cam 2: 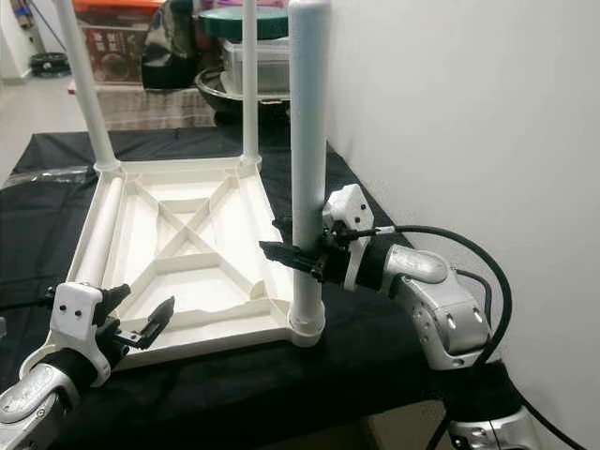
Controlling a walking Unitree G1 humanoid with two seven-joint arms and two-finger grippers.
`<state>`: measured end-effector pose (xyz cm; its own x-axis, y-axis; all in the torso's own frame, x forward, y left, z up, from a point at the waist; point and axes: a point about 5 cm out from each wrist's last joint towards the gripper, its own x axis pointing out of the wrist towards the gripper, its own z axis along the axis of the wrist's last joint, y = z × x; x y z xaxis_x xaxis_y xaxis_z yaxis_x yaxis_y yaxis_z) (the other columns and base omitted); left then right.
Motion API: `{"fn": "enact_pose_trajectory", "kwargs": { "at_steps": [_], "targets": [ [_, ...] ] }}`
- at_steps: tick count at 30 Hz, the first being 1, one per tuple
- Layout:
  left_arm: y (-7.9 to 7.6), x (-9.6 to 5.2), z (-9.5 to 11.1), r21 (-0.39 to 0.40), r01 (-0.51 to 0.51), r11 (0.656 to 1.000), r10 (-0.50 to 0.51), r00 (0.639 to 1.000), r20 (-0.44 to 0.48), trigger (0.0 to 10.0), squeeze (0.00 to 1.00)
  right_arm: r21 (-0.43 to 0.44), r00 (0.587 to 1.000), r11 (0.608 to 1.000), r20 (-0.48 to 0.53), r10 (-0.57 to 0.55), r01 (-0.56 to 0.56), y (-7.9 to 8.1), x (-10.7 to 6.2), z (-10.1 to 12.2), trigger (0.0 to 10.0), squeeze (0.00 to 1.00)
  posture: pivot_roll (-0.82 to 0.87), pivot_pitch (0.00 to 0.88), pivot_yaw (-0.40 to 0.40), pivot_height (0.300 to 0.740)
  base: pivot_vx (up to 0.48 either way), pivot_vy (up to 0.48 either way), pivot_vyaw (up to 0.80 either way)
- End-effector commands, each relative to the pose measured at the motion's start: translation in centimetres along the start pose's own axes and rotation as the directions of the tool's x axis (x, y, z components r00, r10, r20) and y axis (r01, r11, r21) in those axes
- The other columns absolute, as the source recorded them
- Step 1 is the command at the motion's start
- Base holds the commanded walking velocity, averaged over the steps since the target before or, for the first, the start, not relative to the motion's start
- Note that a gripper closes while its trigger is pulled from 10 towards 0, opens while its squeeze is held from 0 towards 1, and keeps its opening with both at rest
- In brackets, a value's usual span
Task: Building children table
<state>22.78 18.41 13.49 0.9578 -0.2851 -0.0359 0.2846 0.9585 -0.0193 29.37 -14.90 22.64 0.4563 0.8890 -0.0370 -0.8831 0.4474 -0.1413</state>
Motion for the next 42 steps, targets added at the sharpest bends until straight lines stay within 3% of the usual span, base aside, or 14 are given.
{"fn": "enact_pose_trajectory", "kwargs": {
  "at_steps": [1,3,7,22,26,36,42],
  "targets": [
    [0.3,0.0,-0.4,0.008,-0.020,1.000,0.020,1.000,-0.017,10.0,0.00,0.082,0.999,0.996,-0.036,0.018,-0.015,0.6,0.2,-1.6,0.0,0.00,0.02,0.000,-0.077,0.740,0.000,0.000,0.00],
    [0.3,0.0,-0.4,0.006,-0.023,1.000,0.023,1.000,-0.016,10.0,0.00,0.092,0.999,0.996,-0.032,0.006,-0.003,0.5,0.2,-1.6,0.0,0.00,0.02,0.000,-0.077,0.740,0.000,0.000,0.00],
    [0.5,-0.1,-0.5,0.000,-0.035,0.999,0.035,0.999,-0.021,10.0,0.00,0.214,0.996,0.973,-0.008,-0.087,0.086,0.2,0.0,-2.9,0.0,0.00,0.02,0.000,-0.078,0.740,0.000,0.000,0.00],
    [0.7,0.1,-0.4,0.004,-0.040,0.999,0.040,0.999,-0.024,10.0,0.00,0.266,0.997,0.961,-0.027,-0.068,0.073,2.9,1.2,-4.7,0.0,0.00,0.03,0.000,-0.073,0.740,0.000,0.000,0.00],
    [0.7,0.1,-0.4,0.006,-0.040,0.999,0.040,0.999,-0.024,10.0,0.00,0.268,0.997,0.960,-0.032,-0.069,0.075,2.9,1.3,-4.8,0.0,0.00,0.03,0.000,-0.073,0.740,0.000,0.000,0.00],
    [0.9,0.1,-0.5,0.008,-0.045,0.999,0.046,0.999,-0.028,10.0,0.00,0.274,0.998,0.960,-0.012,0.065,-0.059,4.2,2.0,-4.7,0.0,0.00,0.04,0.000,-0.083,0.740,0.000,0.000,0.00],
    [1.0,-0.1,-0.5,0.002,-0.062,0.998,0.062,0.998,-0.024,10.0,0.00,0.297,0.981,0.935,0.020,0.195,-0.192,4.8,2.3,-4.7,0.0,0.00,0.06,0.000,-0.102,0.740,0.000,0.000,0.00]
  ]
}}
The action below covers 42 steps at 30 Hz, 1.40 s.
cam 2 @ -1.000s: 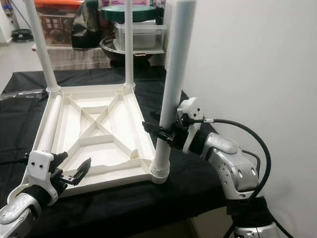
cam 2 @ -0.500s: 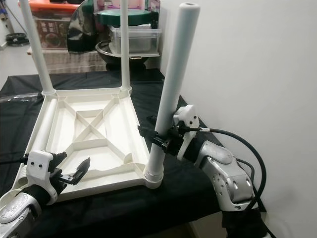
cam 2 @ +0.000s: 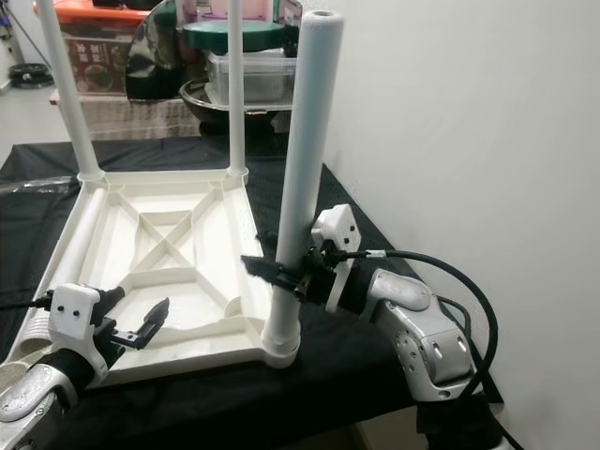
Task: Building children table
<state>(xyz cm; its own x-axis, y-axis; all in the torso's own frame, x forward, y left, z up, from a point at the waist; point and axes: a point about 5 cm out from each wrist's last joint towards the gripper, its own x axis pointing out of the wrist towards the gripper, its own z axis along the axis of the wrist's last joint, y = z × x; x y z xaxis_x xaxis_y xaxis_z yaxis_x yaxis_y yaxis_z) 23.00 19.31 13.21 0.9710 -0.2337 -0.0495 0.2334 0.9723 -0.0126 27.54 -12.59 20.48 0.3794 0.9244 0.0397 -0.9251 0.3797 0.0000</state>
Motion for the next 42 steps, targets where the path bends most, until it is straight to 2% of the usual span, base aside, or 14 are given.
{"fn": "enact_pose_trajectory", "kwargs": {
  "at_steps": [1,10,19,21,22,24,27,28,29,30,32,34,36,42],
  "targets": [
    [0.1,-0.1,-0.3,-0.006,-0.019,1.000,0.019,1.000,-0.012,10.0,0.00,0.186,0.987,0.975,-0.074,0.140,-0.124,1.4,0.9,-3.4,0.0,0.00,0.06,0.000,-0.109,0.740,0.000,0.000,0.00],
    [0.4,-0.3,-0.2,-0.009,-0.041,0.999,0.041,0.999,-0.007,10.0,0.00,0.200,0.972,0.958,-0.076,0.223,-0.205,1.0,1.9,-4.2,0.0,0.00,0.08,0.000,-0.124,0.740,0.000,0.000,0.00],
    [0.3,-0.4,-0.3,-0.010,-0.047,0.999,0.047,0.999,-0.007,10.0,0.00,0.154,0.977,0.977,-0.128,0.171,-0.151,0.5,2.3,-4.7,0.0,0.00,0.08,0.000,-0.126,0.740,0.000,0.000,0.00],
    [0.3,-0.4,-0.4,-0.010,-0.048,0.999,0.048,0.999,-0.007,10.0,0.00,0.117,0.981,0.986,-0.172,-0.096,0.117,-1.6,2.6,-5.8,0.0,0.00,0.07,0.000,-0.123,0.740,0.000,0.000,0.00],
    [0.3,-0.4,-0.4,-0.010,-0.048,0.999,0.048,0.999,-0.007,10.0,0.00,0.117,0.981,0.986,-0.172,-0.096,0.117,-1.6,2.6,-5.8,0.0,0.00,0.07,0.000,-0.123,0.740,0.000,0.000,0.00],
    [0.4,-0.3,-0.4,-0.009,-0.050,0.999,0.050,0.999,-0.008,10.0,0.00,0.122,0.914,0.913,-0.173,-0.367,0.389,-3.7,2.4,-6.7,0.0,0.00,0.07,0.000,-0.121,0.740,0.000,0.000,0.00],
    [0.5,-0.2,-0.4,-0.004,-0.053,0.999,0.053,0.999,-0.006,10.0,0.00,0.053,0.726,0.732,-0.197,-0.659,0.679,-5.8,0.4,-7.8,0.0,0.00,0.06,0.000,-0.110,0.740,0.000,0.000,0.00],
    [0.5,-0.2,-0.4,-0.004,-0.053,0.999,0.053,0.999,-0.006,10.0,0.00,0.053,0.726,0.732,-0.197,-0.659,0.679,-5.8,0.4,-7.8,0.0,0.00,0.06,0.000,-0.110,0.740,0.000,0.000,0.00],
    [0.6,-0.2,-0.4,-0.001,-0.055,0.999,0.055,0.998,-0.007,10.0,0.00,0.002,0.636,0.651,-0.214,-0.741,0.759,-6.3,-0.5,-8.4,0.0,0.00,0.06,0.000,-0.108,0.740,0.000,0.000,0.00],
    [0.7,-0.1,-0.4,0.001,-0.055,0.998,0.055,0.998,-0.008,10.0,0.00,-0.009,0.585,0.602,-0.224,-0.779,0.799,-6.5,-0.9,-8.7,0.0,0.00,0.06,0.000,-0.108,0.740,0.000,0.000,0.00],
    [0.7,0.0,-0.4,0.004,-0.055,0.998,0.055,0.998,-0.007,10.0,0.00,-0.017,0.526,0.546,-0.242,-0.815,0.838,-6.7,-1.4,-9.1,0.0,0.00,0.06,0.000,-0.107,0.740,0.000,0.000,0.00],
    [0.7,0.1,-0.4,0.006,-0.057,0.998,0.057,0.998,-0.005,10.0,0.00,-0.068,0.487,0.517,-0.251,-0.836,0.853,-6.8,-1.5,-9.3,0.0,0.00,0.06,0.000,-0.106,0.740,0.000,0.000,0.00],
    [0.7,0.1,-0.3,0.008,-0.057,0.998,0.057,0.998,-0.004,10.0,0.00,-0.104,0.490,0.527,-0.257,-0.833,0.843,-6.8,-1.3,-9.3,0.0,0.00,0.06,0.000,-0.105,0.740,0.000,0.000,0.00],
    [0.8,0.1,-0.4,0.009,-0.058,0.998,0.058,0.998,-0.007,10.0,0.00,-0.075,0.481,0.520,-0.286,-0.829,0.851,-6.7,0.6,-9.9,0.0,0.00,0.07,0.000,-0.109,0.740,0.000,0.000,0.00]
  ]
}}
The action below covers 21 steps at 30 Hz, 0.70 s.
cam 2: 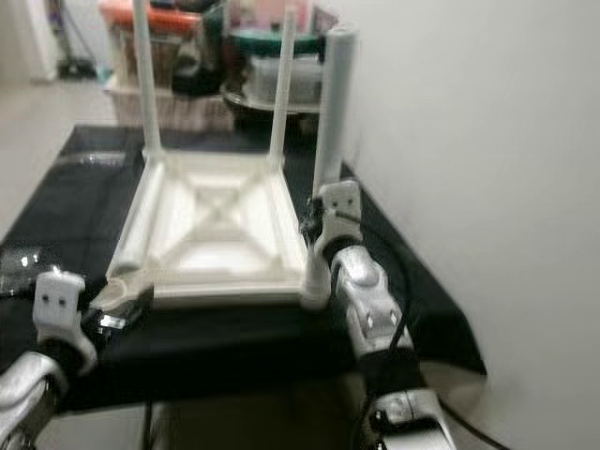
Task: Building children table
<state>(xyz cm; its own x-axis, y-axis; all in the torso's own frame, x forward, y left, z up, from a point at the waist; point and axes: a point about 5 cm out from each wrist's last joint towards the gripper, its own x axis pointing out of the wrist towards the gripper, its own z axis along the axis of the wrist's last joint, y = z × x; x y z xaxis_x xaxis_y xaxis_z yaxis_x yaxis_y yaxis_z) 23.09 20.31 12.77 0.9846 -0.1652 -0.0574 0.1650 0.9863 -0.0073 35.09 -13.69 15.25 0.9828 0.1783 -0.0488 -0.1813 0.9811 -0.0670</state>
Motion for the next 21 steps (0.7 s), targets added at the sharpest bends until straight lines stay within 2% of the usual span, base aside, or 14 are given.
{"fn": "enact_pose_trajectory", "kwargs": {
  "at_steps": [1,7,17,19,21],
  "targets": [
    [-0.2,0.2,0.0,0.007,0.011,1.000,-0.011,1.000,0.000,10.0,0.00,0.043,0.974,0.999,-0.227,-0.018,0.028,0.3,-0.6,-4.8,0.0,0.00,0.07,0.000,-0.109,0.740,0.000,0.000,0.00],
    [-0.3,0.1,-0.1,0.005,0.010,1.000,-0.010,1.000,-0.006,10.0,0.00,0.092,0.967,0.995,-0.253,-0.010,0.034,1.0,0.0,-4.9,0.0,0.00,0.07,0.000,-0.114,0.740,0.000,0.000,0.00],
    [-0.4,0.1,-0.2,0.002,0.012,1.000,-0.012,1.000,-0.008,10.0,0.00,0.136,0.968,0.990,-0.250,-0.013,0.049,0.8,0.9,-4.2,0.0,0.00,0.07,0.000,-0.114,0.740,0.000,0.000,0.00],
    [-0.4,0.1,-0.2,-0.003,0.012,1.000,-0.012,1.000,-0.009,10.0,0.00,0.197,0.972,0.978,-0.211,0.106,-0.064,1.6,1.0,-3.5,0.0,0.00,0.07,0.000,-0.112,0.740,0.000,0.000,0.00],
    [-0.5,0.1,-0.3,-0.007,0.014,1.000,-0.014,1.000,-0.011,10.0,0.00,0.249,0.946,0.943,-0.182,0.268,-0.219,2.7,0.8,-2.9,0.0,0.00,0.07,0.000,-0.112,0.740,0.000,0.000,0.00]
  ]
}}
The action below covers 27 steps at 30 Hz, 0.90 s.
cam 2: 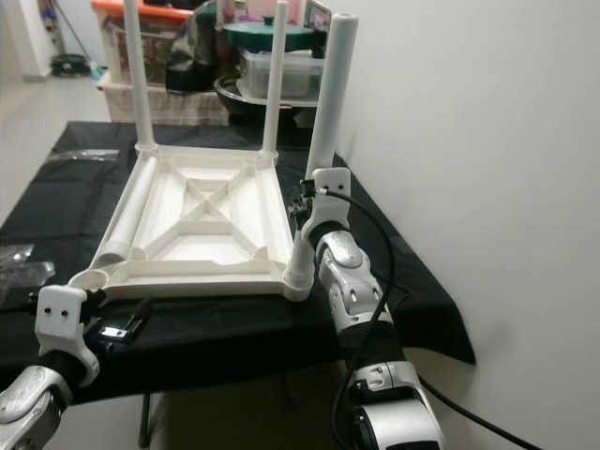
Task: Building children table
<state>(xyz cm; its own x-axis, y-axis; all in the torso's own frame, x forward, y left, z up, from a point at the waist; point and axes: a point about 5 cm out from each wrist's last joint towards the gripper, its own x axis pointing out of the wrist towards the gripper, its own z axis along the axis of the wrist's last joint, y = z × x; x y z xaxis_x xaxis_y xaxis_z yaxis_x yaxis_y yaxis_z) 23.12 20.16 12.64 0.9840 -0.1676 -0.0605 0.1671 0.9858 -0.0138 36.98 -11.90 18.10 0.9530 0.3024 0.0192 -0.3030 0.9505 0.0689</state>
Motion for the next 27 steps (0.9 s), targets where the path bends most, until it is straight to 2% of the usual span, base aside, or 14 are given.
{"fn": "enact_pose_trajectory", "kwargs": {
  "at_steps": [1,3,4,6,7,8,9,10,11,13,16,24,25,27],
  "targets": [
    [-0.3,0.0,-0.2,-0.002,0.012,1.000,-0.013,1.000,-0.008,10.0,0.00,0.141,0.945,0.978,-0.266,0.189,-0.156,1.3,-1.6,-5.8,0.0,0.00,0.07,0.000,-0.110,0.740,0.000,0.000,0.00],
    [-0.4,0.1,-0.2,-0.003,0.013,1.000,-0.013,1.000,-0.009,10.0,0.00,0.146,0.936,0.968,-0.260,0.235,-0.203,1.6,-1.7,-5.7,0.0,0.00,0.07,0.000,-0.110,0.740,0.000,0.000,0.00],
    [-0.4,0.1,-0.2,-0.006,0.015,1.000,-0.015,1.000,-0.008,10.0,0.00,0.155,0.904,0.936,-0.250,0.346,-0.315,2.2,-2.1,-5.3,0.0,0.00,0.07,0.000,-0.110,0.740,0.000,0.000,0.00],
    [-0.4,0.1,-0.2,-0.006,0.015,1.000,-0.015,1.000,-0.008,10.0,0.00,0.155,0.904,0.936,-0.250,0.346,-0.315,2.2,-2.1,-5.3,0.0,0.00,0.07,0.000,-0.110,0.740,0.000,0.000,0.00],
    [-0.4,0.1,-0.2,-0.007,0.016,1.000,-0.016,1.000,-0.007,10.0,0.00,0.153,0.864,0.895,-0.236,0.445,-0.419,2.8,-2.6,-4.9,0.0,0.00,0.07,0.000,-0.110,0.740,0.000,0.000,0.00],
    [-0.4,0.1,-0.2,-0.007,0.016,1.000,-0.016,1.000,-0.007,10.0,0.00,0.153,0.864,0.895,-0.236,0.445,-0.419,2.8,-2.6,-4.9,0.0,0.00,0.07,0.000,-0.110,0.740,0.000,0.000,0.00],
    [-0.4,0.2,-0.1,-0.009,0.018,1.000,-0.018,1.000,-0.007,10.0,0.00,0.152,0.782,0.810,-0.210,0.587,-0.567,3.5,-3.5,-4.3,0.0,0.00,0.07,0.000,-0.110,0.740,0.000,0.000,0.00],
    [-0.4,0.2,-0.1,-0.010,0.019,1.000,-0.019,1.000,-0.006,10.0,0.00,0.150,0.658,0.683,-0.187,0.730,-0.715,4.4,-4.8,-3.5,0.0,0.00,0.07,0.000,-0.110,0.740,0.000,0.000,0.00],
    [-0.4,0.2,-0.1,-0.010,0.019,1.000,-0.019,1.000,-0.006,10.0,0.00,0.150,0.658,0.683,-0.187,0.730,-0.715,4.4,-4.8,-3.5,0.0,0.00,0.07,0.000,-0.110,0.740,0.000,0.000,0.00],
    [-0.4,0.2,-0.1,-0.010,0.020,1.000,-0.020,1.000,-0.006,10.0,0.00,0.146,0.629,0.654,-0.181,0.756,-0.743,4.5,-5.0,-3.3,0.0,0.00,0.07,0.000,-0.110,0.740,0.000,0.000,0.00],
    [-0.4,0.2,-0.1,-0.012,0.018,1.000,-0.018,1.000,-0.004,10.0,0.00,0.165,0.561,0.580,-0.150,0.814,-0.798,4.9,-5.3,-2.9,0.0,0.00,0.07,0.000,-0.116,0.740,0.000,0.000,0.00],
    [-0.3,0.0,-0.2,-0.011,0.011,1.000,-0.011,1.000,-0.007,10.0,0.00,0.201,0.505,0.524,-0.140,0.852,-0.828,5.5,-5.3,-3.2,0.0,0.00,0.09,0.000,-0.122,0.740,0.000,0.000,0.00],
    [-0.2,0.0,-0.1,-0.010,0.010,1.000,-0.010,1.000,-0.007,10.0,0.00,0.214,0.491,0.510,-0.138,0.860,-0.833,5.5,-5.4,-3.3,0.0,0.00,0.09,0.000,-0.122,0.740,0.000,0.000,0.00],
    [-0.2,0.0,-0.1,-0.009,0.010,1.000,-0.010,1.000,-0.008,10.0,0.00,0.239,0.431,0.446,-0.114,0.895,-0.863,5.7,-5.6,-3.3,0.0,0.00,0.09,0.000,-0.122,0.740,0.000,0.000,0.00]
  ]
}}
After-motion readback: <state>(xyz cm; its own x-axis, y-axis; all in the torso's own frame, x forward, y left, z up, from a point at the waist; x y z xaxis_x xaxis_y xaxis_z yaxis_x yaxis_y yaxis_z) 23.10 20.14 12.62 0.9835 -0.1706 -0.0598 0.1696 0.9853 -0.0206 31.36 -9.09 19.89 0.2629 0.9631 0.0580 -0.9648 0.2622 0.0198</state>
